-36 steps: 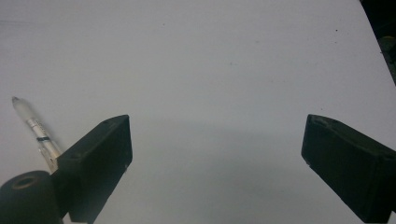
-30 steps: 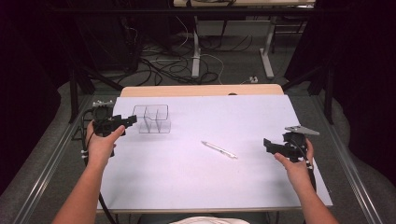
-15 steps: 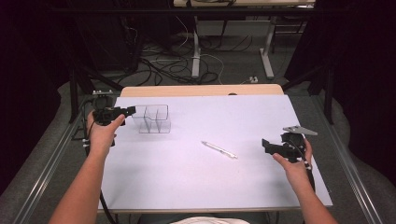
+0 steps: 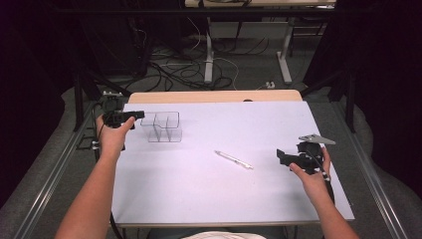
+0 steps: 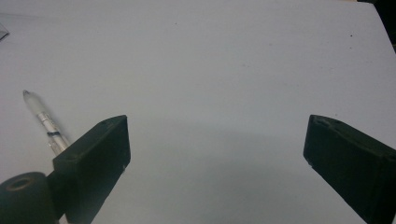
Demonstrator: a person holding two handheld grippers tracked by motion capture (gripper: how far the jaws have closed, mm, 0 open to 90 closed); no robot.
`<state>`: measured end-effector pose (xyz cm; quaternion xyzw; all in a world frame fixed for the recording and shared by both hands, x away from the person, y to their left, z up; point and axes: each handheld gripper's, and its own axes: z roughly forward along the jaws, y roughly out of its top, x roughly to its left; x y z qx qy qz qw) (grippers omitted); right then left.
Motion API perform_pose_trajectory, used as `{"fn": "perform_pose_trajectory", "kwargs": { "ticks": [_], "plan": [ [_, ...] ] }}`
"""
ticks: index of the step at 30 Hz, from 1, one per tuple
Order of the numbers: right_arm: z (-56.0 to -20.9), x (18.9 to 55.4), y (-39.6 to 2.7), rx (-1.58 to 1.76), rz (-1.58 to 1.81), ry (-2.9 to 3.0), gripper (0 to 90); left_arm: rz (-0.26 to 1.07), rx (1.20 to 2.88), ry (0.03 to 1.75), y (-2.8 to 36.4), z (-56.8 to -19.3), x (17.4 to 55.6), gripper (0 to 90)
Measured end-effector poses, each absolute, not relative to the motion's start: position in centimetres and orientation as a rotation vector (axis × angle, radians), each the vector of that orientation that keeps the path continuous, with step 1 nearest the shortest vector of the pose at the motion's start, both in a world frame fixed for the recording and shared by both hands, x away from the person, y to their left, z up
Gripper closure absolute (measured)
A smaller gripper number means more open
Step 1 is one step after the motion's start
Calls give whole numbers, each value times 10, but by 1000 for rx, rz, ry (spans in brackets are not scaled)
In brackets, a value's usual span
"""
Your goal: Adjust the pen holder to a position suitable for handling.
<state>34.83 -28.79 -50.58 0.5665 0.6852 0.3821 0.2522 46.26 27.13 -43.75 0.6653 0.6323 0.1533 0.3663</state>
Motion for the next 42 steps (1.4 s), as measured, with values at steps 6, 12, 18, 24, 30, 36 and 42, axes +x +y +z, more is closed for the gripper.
{"fn": "perform_pose_trajectory", "kwargs": {
  "ticks": [6,12,18,24,30,36,42],
  "plan": [
    [-507,349,-288,1520,1035,1876,59,355,1732,1652,270,-445,470,504],
    [-507,349,-288,1524,1034,1878,58,337,1764,1673,265,-450,476,540],
    [-508,349,-289,1541,1032,1876,58,330,1772,1707,263,-456,481,592],
    [-508,349,-288,1545,1032,1876,58,321,1785,1737,264,-463,486,624],
    [-508,349,-288,1537,1033,1882,58,336,1789,1741,262,-466,488,686],
    [-509,349,-288,1540,1031,1887,58,341,1805,1753,258,-469,490,746],
    [-510,350,-288,1538,1027,1891,58,357,1839,1757,256,-470,491,786]
  ]
}}
